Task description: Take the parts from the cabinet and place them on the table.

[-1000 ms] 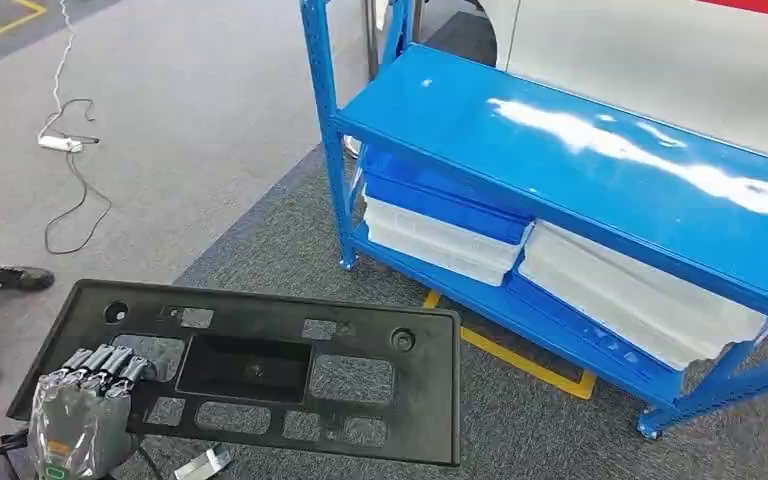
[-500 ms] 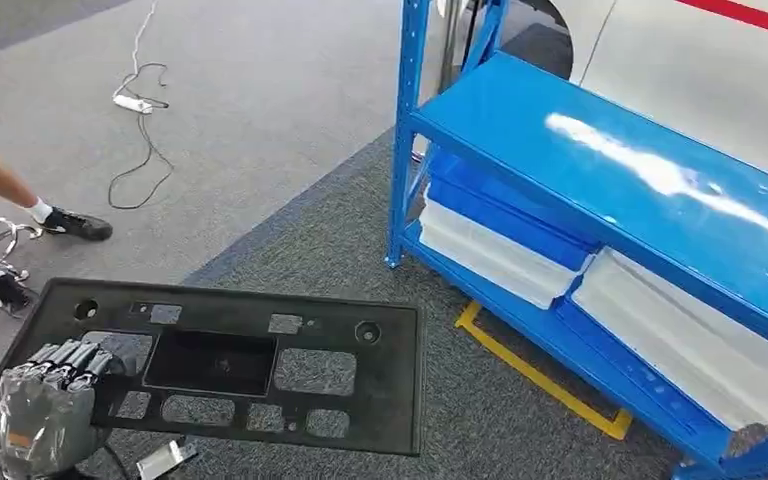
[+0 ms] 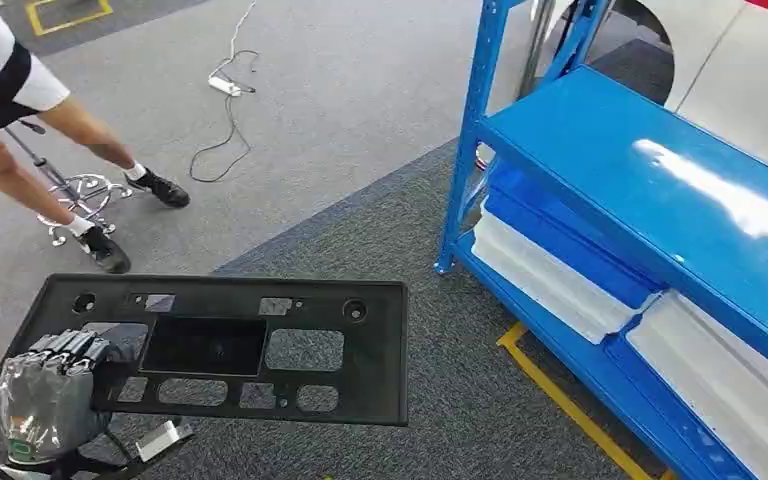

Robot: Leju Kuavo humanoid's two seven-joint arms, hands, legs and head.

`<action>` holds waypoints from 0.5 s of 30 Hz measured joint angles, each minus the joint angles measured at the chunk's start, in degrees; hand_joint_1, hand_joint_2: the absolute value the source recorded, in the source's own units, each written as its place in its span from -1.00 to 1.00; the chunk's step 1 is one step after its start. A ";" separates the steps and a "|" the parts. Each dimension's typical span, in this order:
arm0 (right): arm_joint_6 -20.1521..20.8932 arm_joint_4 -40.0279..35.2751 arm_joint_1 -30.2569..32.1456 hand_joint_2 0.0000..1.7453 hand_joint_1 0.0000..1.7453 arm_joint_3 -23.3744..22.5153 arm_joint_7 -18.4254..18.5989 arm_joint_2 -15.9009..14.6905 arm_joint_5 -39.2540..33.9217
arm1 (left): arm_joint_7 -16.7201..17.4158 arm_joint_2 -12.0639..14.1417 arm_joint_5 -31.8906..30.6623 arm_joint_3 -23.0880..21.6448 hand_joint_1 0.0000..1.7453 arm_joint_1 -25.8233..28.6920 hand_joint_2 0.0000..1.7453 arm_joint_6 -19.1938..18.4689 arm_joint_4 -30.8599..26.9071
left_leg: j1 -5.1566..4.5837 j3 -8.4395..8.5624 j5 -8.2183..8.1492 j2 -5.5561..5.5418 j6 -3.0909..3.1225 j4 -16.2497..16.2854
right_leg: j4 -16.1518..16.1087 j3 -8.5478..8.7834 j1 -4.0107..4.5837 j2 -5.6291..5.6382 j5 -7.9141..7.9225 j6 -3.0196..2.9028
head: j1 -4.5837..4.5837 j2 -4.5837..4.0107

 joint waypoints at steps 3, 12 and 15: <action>0.02 -0.63 -0.07 1.00 -1.00 -0.55 1.03 0.39 0.26 | 0.79 -0.11 -1.68 -0.87 1.00 -0.05 1.00 0.00 0.72 | -0.09 6.65 6.23 1.33 0.67 -11.89 | 0.11 0.33 0.23 -2.16 -0.37 0.24 | 0.00 0.00; -0.35 -1.29 -0.56 1.00 -1.00 -1.35 2.64 0.79 1.71 | 3.76 -0.24 -4.48 -3.41 1.00 -0.14 1.00 0.07 1.59 | -0.54 9.81 8.01 0.65 3.74 -19.31 | 6.98 -1.86 0.11 1.90 -5.76 2.41 | 0.09 0.00; -0.72 -1.27 -0.37 1.00 -1.00 -1.53 2.36 0.47 1.86 | 5.25 -0.24 -5.30 -3.91 1.00 0.39 1.00 0.04 1.64 | -0.64 9.51 7.95 -1.47 3.79 -18.90 | 17.22 -7.22 0.13 2.51 -9.26 2.38 | 0.09 0.00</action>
